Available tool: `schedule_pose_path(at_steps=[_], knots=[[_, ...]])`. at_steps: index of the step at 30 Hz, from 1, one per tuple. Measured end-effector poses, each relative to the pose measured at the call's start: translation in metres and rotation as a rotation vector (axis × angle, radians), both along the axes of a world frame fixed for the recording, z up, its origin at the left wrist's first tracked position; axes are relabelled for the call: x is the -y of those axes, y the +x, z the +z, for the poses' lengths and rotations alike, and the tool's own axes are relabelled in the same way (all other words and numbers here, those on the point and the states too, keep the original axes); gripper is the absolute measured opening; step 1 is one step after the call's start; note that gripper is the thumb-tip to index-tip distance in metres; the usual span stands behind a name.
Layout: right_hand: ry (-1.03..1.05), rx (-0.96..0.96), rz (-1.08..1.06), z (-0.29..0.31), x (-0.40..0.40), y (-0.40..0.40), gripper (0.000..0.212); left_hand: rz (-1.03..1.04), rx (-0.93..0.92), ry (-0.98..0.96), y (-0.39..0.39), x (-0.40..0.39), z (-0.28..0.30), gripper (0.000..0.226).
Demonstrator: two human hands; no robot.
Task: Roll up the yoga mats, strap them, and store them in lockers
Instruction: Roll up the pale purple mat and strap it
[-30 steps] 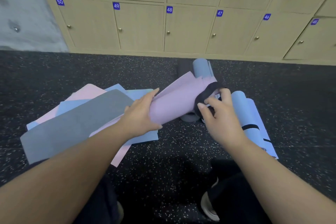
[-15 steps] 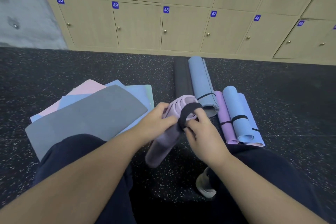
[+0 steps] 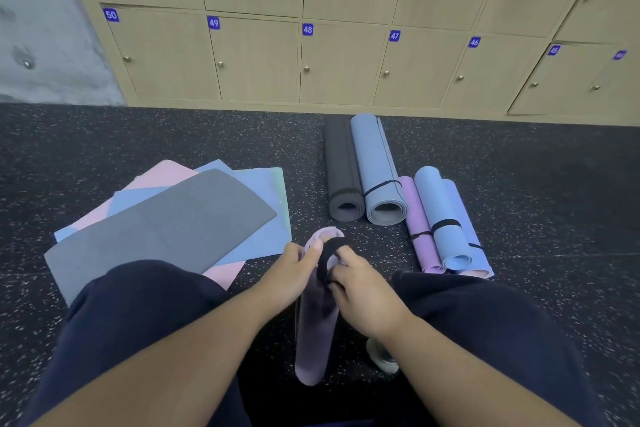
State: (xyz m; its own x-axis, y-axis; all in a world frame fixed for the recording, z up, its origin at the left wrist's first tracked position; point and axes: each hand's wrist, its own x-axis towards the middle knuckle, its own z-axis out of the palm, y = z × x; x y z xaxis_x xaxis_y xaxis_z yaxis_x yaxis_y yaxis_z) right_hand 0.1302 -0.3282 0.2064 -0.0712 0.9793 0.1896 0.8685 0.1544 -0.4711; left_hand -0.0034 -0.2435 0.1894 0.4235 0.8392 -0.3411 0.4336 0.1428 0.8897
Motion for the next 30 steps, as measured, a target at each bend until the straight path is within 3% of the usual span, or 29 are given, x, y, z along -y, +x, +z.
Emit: schedule_pose_path(at_steps=[9,17,22,30], knots=[[-0.052,0.038,0.002,-0.013,-0.011,-0.001,0.012,0.063,0.049,0.067,0.009,-0.006,-0.004,0.032],[-0.132,0.062,-0.005,-0.008,-0.014,0.000,0.016,0.083,0.071,-0.001,0.016,-0.017,-0.013,0.031],[-0.105,-0.018,-0.090,0.006,-0.005,-0.002,0.016,0.088,0.094,0.011,0.024,-0.015,-0.010,0.032],[-0.175,-0.014,-0.156,-0.003,-0.002,0.001,0.018,0.067,0.119,0.037,0.032,-0.017,-0.005,0.014]])
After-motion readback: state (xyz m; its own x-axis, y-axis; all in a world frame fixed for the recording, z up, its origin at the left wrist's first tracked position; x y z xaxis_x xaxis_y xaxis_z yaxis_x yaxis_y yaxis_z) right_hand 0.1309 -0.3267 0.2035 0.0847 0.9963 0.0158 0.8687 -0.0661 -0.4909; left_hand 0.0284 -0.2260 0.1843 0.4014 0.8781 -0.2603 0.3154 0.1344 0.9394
